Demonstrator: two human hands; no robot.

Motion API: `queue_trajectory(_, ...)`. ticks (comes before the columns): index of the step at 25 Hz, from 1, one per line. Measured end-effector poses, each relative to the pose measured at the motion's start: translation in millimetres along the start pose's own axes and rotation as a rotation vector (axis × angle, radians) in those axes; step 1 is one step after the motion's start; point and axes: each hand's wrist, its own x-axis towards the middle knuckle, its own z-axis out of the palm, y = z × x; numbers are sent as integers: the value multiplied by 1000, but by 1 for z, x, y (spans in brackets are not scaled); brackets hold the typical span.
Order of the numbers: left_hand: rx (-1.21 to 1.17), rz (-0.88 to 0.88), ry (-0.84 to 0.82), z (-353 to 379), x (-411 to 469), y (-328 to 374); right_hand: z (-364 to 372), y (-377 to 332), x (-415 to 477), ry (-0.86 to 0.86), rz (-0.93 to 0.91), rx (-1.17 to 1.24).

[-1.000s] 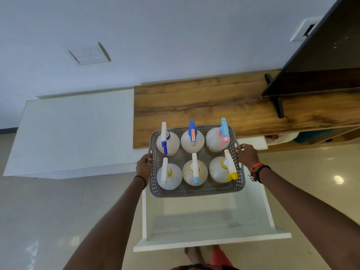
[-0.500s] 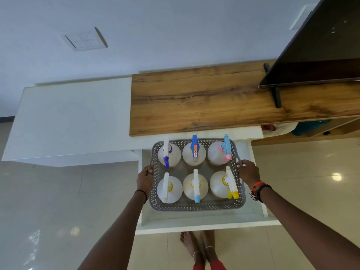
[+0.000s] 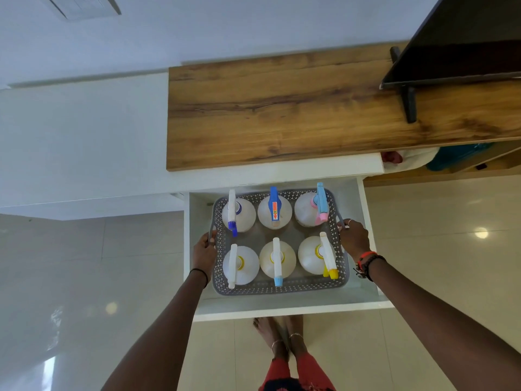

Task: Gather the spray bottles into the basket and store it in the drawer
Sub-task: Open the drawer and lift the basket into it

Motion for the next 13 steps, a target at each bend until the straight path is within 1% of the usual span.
queue_trajectory(13,-53,-55,-11,35,61,-50,62,38,57,-2,19,-15)
